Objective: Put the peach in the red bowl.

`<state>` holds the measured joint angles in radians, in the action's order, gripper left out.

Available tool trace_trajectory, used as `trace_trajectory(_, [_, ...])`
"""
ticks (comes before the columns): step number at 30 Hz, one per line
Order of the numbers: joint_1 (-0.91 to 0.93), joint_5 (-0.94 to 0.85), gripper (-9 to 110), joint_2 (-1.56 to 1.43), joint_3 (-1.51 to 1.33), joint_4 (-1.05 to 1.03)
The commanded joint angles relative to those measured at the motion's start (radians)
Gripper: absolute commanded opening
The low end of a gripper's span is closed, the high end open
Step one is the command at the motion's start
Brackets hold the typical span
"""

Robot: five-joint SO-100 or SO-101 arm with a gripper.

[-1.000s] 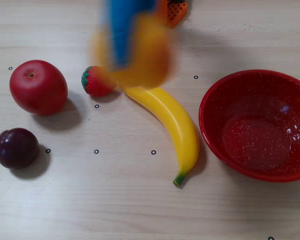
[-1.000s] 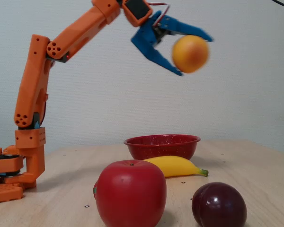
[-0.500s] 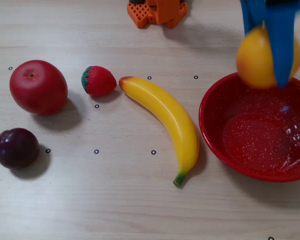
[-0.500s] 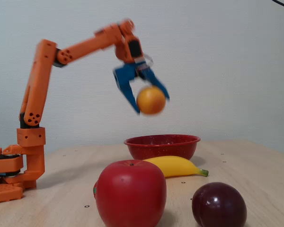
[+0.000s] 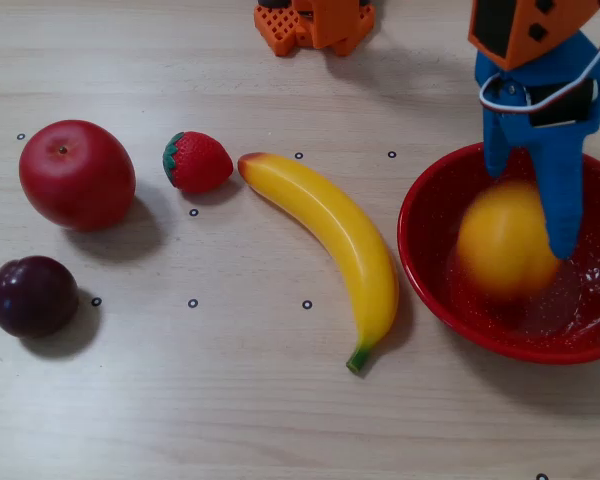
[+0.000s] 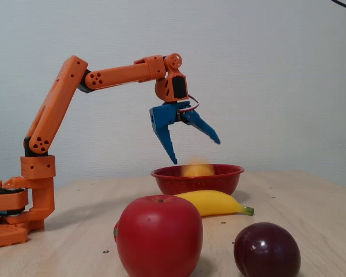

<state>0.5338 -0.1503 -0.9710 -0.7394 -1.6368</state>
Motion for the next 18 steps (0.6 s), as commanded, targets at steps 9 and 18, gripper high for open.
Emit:
trace_trajectory(9, [-0.087,-0.018,0,-0.293,0.054,0.094])
trace_trajectory(18, [-0.272,0.058,0,-0.848,-0.529,0.295])
